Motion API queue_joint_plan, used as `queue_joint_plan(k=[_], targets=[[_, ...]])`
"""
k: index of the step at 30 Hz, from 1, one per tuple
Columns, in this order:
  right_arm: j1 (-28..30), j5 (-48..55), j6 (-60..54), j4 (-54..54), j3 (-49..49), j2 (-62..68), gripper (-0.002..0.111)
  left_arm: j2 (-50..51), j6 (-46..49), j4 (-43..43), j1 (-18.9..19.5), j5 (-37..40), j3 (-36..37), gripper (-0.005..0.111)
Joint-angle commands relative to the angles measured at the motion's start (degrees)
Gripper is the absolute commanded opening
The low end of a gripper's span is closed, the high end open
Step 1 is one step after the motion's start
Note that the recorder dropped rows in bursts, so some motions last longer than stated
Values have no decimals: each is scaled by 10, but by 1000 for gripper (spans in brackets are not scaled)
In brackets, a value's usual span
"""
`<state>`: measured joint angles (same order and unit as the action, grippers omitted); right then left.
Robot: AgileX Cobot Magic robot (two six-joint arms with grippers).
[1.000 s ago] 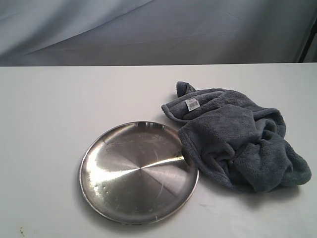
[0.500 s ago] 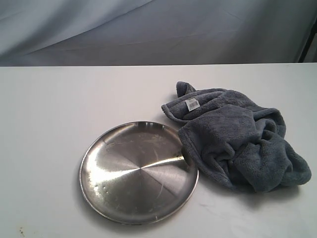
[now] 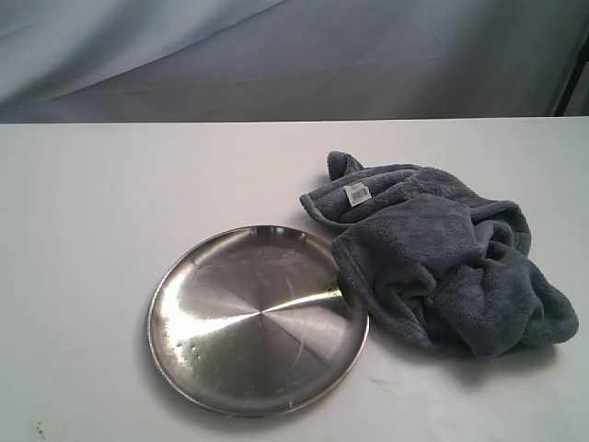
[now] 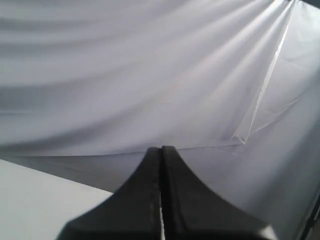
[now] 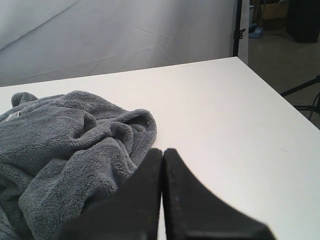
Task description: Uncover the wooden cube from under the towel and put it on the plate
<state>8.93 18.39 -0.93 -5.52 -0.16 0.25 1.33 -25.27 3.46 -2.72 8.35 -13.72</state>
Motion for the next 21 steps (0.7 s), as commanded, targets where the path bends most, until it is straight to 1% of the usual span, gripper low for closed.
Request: queue_joint_plan(k=[1, 4, 5, 8, 10, 13, 16, 18, 21], targets=[[2, -1, -2, -1, 2, -2, 0, 58, 129, 5, 1, 84, -99, 0], [2, -1, -2, -1, 2, -2, 0, 92, 272, -25, 1, 91, -149, 0], [2, -1, -2, -1, 2, -2, 0, 101, 306, -42, 1, 110, -168, 0], [2, -1, -2, -1, 2, -2, 0, 149, 386, -116, 1, 210, -220, 0], [2, -1, -2, -1, 2, -2, 0, 188, 436, -160, -2, 252, -243, 0], [2, -1, -2, -1, 2, -2, 0, 240, 476, -201, -3, 282, -272, 0], [2, -1, -2, -1, 2, -2, 0, 288, 490, -231, -6, 312, -304, 0], [2, -1, -2, -1, 2, -2, 0, 316, 515, -238, -27, 313, -318, 0], [2, -1, -2, -1, 2, -2, 0, 352, 523, -230, -77, 314, -326, 0]])
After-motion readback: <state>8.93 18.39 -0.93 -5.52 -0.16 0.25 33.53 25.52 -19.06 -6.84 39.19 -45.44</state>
